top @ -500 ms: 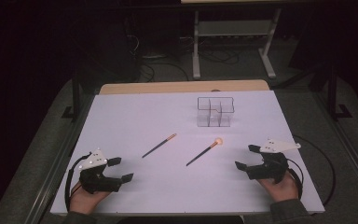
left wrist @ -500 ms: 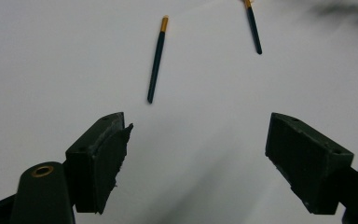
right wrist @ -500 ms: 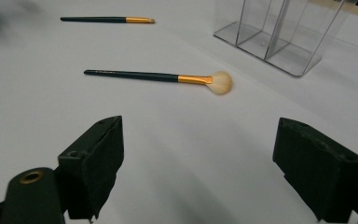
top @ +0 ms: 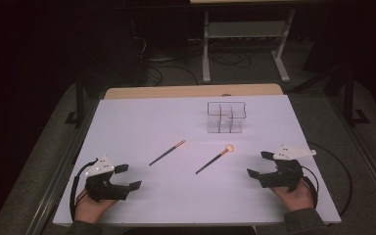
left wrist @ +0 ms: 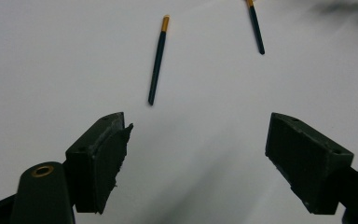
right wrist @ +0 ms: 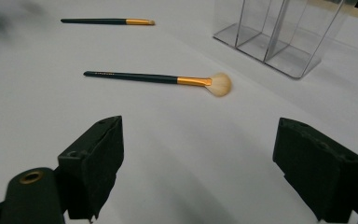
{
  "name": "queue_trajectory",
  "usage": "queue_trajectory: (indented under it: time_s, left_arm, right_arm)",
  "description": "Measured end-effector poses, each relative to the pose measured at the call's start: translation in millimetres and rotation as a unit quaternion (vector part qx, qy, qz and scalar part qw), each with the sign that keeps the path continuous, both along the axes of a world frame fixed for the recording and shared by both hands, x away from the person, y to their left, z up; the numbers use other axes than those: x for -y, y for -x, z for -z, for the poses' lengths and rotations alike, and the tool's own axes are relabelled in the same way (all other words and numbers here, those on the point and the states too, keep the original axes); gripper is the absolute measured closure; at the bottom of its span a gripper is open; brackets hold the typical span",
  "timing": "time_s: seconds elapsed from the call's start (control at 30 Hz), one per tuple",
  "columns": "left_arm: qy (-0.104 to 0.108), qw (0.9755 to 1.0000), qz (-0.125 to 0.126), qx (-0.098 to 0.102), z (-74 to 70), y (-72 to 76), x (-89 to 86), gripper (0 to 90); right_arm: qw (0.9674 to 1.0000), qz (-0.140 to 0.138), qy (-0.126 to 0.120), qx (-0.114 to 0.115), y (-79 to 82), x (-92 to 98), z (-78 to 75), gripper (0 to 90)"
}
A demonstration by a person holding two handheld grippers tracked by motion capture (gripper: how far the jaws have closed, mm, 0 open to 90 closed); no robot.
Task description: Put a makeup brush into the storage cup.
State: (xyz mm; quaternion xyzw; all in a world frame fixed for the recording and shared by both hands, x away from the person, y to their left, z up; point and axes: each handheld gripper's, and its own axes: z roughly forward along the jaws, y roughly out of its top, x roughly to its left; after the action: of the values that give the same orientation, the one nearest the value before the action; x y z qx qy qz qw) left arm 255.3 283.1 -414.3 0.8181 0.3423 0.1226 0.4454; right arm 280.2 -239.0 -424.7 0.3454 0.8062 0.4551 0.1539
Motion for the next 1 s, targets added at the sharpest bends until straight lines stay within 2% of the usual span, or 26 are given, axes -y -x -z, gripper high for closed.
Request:
queue_trajectory:
  time_s: [0.23, 0.27, 0.4, 0.63, 0.77, 1.0]
  left_arm:
    - [0.003, 1.0000, 0.000, -0.005, -0.8, 1.8, 4.7, 20.1]
    - [-0.002, 1.0000, 0.005, -0.002, -1.5, 1.7, 4.6, 20.3]
    - [0.000, 1.0000, 0.005, 0.001, -3.0, 3.0, 6.7, 20.7]
    - [-0.004, 1.0000, 0.006, 0.000, -11.4, -0.1, 9.4, 22.2]
    - [-0.012, 0.9998, 0.014, 0.005, -17.1, -5.2, 12.3, 23.6]
    - [-0.026, 0.9994, 0.022, -0.006, -27.2, -20.9, 20.6, 24.0]
  right_arm:
    - [1.0000, 0.003, -0.002, 0.000, 2.9, 2.5, -0.9, 15.3]
    - [1.0000, 0.003, -0.002, 0.001, 3.6, 2.6, -1.5, 15.3]
    - [1.0000, 0.004, -0.002, 0.002, 4.6, 2.4, -2.1, 15.4]
    - [1.0000, 0.007, -0.005, 0.000, 4.7, 3.5, -2.6, 15.3]
    - [0.9999, 0.007, -0.009, 0.000, 4.3, 5.3, -2.7, 15.2]
    - [0.9999, 0.003, -0.012, -0.001, 4.9, 3.1, -3.1, 15.2]
